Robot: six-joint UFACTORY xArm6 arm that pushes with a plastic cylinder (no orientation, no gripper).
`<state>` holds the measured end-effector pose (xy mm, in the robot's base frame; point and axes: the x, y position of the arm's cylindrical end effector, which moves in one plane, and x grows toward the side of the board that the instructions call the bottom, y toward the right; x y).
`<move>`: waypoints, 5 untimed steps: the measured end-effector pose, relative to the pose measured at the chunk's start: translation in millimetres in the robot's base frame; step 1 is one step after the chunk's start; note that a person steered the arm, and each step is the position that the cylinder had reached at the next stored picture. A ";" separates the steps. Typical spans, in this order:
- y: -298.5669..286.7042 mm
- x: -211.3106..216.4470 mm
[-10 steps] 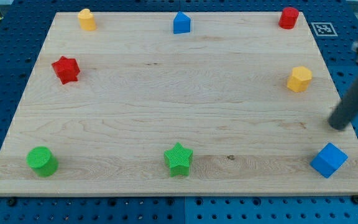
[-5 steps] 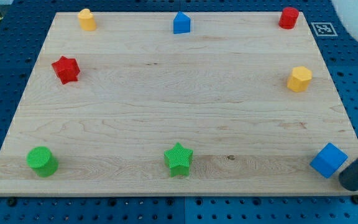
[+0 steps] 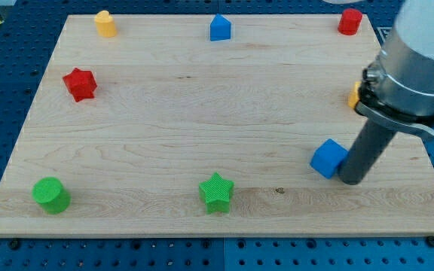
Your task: Push the blue cube to the center of the board
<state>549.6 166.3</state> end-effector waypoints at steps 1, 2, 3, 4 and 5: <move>-27.7 -7.3; -63.3 -23.5; -95.5 -58.3; -117.9 -101.5; -142.3 -101.5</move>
<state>448.1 24.0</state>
